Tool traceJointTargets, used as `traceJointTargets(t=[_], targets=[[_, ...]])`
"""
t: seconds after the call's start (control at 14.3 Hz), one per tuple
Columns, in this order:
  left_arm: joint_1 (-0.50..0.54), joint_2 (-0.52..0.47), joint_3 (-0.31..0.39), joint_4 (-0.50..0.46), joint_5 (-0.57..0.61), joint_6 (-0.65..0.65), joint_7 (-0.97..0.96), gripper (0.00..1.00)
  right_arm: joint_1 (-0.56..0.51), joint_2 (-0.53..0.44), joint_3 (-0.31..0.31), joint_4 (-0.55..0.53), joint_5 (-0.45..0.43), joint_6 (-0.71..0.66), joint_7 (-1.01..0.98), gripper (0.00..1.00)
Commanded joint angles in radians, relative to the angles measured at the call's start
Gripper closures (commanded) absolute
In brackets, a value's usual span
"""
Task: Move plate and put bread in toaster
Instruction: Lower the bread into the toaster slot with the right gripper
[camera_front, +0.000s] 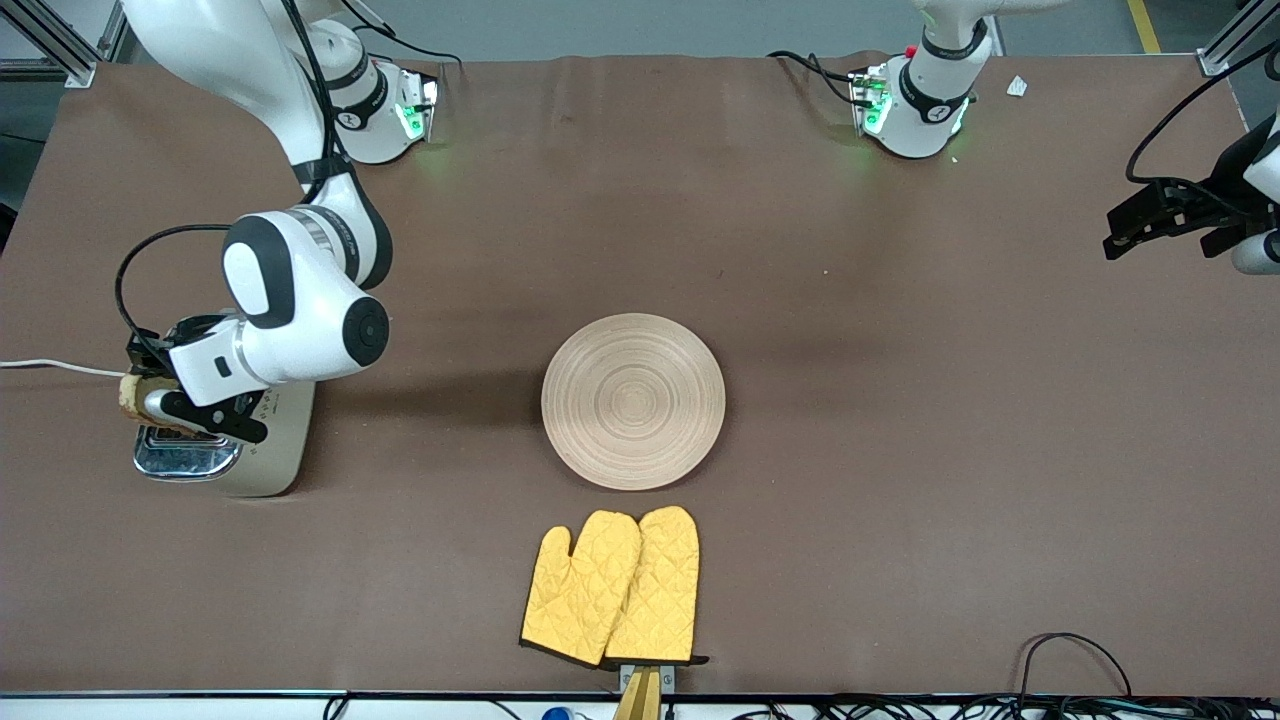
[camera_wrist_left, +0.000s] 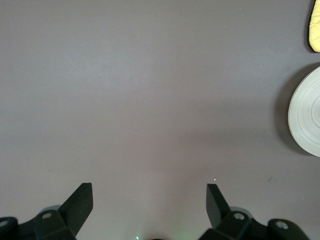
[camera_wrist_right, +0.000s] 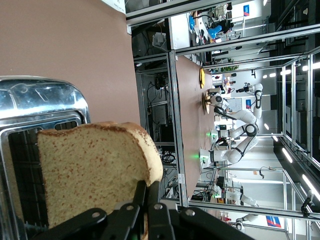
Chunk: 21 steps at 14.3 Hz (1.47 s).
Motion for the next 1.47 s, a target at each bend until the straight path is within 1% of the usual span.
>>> traceJointTargets(t=[0.0, 0.21, 0.7, 1.4], targets=[[-0.001, -0.003, 0.005, -0.006, -0.013, 0.012, 0.016, 0.0, 0.0, 0.011, 0.011, -0.02, -0.027, 0.009, 0.054, 1.0], [-0.001, -0.003, 0.005, -0.007, -0.013, 0.012, 0.016, 0.0, 0.008, 0.031, 0.011, -0.016, -0.027, 0.012, 0.057, 1.0], [0.0, -0.006, 0.007, -0.018, -0.013, 0.007, 0.016, 0.0, 0.055, 0.031, 0.013, -0.013, -0.013, 0.012, 0.067, 1.0], [0.008, -0.009, 0.008, -0.024, -0.013, 0.007, 0.017, 0.0, 0.077, 0.024, 0.014, -0.03, 0.002, 0.002, 0.069, 1.0]])
